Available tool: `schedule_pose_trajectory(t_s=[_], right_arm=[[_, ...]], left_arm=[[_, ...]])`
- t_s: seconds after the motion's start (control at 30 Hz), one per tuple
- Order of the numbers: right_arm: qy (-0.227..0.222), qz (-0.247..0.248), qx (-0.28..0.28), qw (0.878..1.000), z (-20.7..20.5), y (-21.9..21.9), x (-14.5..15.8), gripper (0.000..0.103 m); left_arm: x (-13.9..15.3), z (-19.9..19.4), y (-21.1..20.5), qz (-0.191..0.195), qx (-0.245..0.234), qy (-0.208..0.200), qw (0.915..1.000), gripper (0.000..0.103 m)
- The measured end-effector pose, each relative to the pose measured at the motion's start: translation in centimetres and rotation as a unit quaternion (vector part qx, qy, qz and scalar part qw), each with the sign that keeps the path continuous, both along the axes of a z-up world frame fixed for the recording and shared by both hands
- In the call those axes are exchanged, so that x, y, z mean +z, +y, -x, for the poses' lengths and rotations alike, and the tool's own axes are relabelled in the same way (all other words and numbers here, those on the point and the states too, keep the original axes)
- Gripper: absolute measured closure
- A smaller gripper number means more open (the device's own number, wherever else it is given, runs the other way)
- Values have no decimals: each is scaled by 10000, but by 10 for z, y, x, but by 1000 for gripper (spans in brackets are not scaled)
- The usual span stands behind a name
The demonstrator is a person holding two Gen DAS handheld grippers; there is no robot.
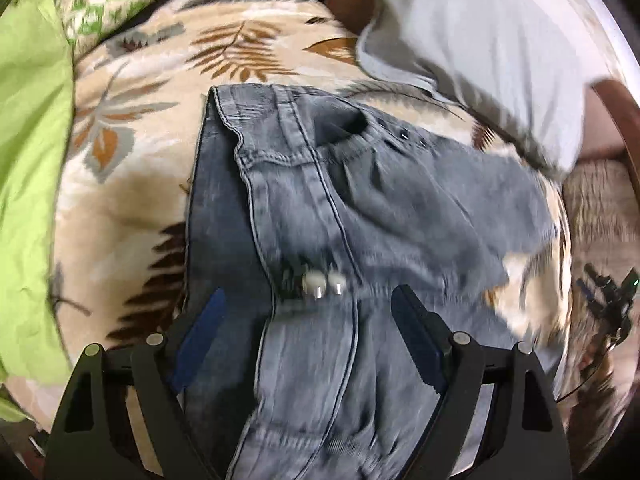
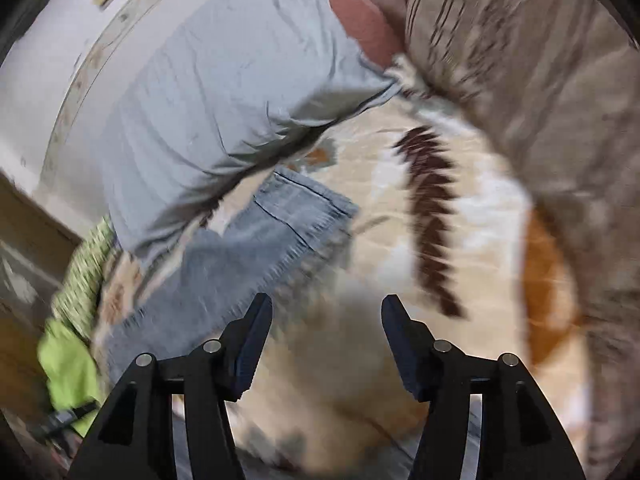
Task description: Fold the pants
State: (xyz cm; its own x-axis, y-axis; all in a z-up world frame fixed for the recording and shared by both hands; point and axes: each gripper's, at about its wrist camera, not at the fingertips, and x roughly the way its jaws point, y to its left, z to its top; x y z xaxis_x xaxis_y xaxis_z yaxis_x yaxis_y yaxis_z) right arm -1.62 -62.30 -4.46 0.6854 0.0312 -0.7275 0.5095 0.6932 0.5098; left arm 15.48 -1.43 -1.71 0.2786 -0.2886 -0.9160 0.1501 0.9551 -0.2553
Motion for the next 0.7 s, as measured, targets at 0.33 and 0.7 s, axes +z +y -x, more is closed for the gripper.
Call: schedule_pose_trajectory(t_s=[0.33,0.7], right_arm=[[-236,-606,-311,9974,-84,-29,-46,96],[747,437,-350,9956,-63,-48,-50,95]], left_arm=[[-39,-51,-27,140,342,510,9980,19],[-51,-58,-50,-587,57,256,9979,21]])
